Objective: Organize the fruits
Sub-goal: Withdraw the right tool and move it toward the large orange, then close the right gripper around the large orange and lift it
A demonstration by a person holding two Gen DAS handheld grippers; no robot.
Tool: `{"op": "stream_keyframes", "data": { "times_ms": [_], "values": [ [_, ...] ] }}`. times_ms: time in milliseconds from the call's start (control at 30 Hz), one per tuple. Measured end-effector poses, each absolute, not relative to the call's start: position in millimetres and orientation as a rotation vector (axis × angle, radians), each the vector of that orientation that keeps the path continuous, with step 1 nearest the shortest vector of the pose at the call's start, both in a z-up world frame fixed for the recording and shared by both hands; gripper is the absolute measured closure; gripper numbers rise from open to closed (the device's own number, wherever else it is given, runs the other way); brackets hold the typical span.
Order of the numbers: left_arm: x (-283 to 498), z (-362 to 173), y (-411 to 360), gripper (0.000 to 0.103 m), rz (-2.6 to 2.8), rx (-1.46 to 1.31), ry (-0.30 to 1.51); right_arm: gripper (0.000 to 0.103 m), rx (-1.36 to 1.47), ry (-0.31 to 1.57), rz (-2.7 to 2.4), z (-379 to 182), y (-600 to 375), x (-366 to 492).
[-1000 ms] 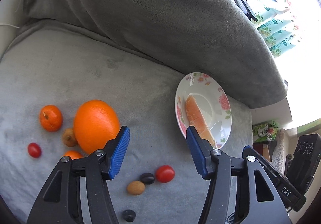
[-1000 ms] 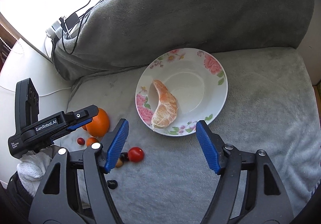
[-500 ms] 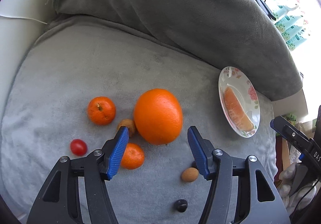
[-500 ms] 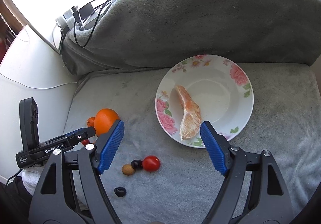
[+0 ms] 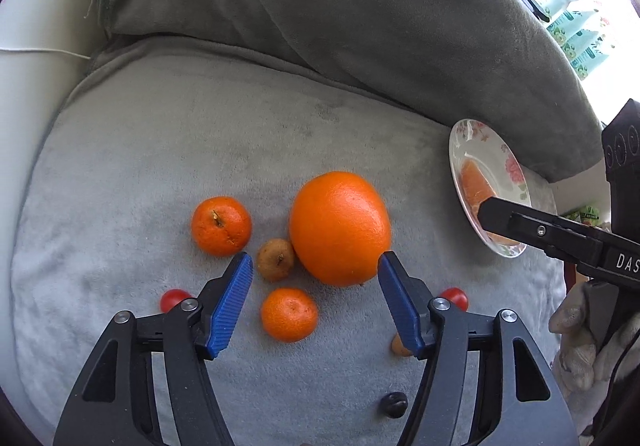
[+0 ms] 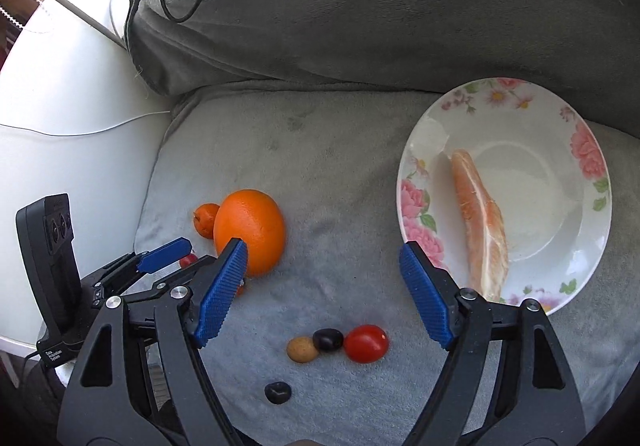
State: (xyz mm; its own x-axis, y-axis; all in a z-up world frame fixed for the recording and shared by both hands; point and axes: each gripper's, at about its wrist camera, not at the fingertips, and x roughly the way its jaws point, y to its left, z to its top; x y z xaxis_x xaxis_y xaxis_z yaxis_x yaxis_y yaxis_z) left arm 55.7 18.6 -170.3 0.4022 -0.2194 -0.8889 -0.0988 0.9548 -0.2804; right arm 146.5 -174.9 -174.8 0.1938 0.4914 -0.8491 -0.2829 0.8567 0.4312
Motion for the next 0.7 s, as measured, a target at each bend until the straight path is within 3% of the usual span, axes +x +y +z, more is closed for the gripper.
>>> {"op": "stream_keyframes", "data": {
  "times_ms": [700],
  "values": [
    [80,-186,15,0.038,-0.17,-0.325,1.184,0.022,0.319,1.443,0.669,-224,-111,183]
  ]
}}
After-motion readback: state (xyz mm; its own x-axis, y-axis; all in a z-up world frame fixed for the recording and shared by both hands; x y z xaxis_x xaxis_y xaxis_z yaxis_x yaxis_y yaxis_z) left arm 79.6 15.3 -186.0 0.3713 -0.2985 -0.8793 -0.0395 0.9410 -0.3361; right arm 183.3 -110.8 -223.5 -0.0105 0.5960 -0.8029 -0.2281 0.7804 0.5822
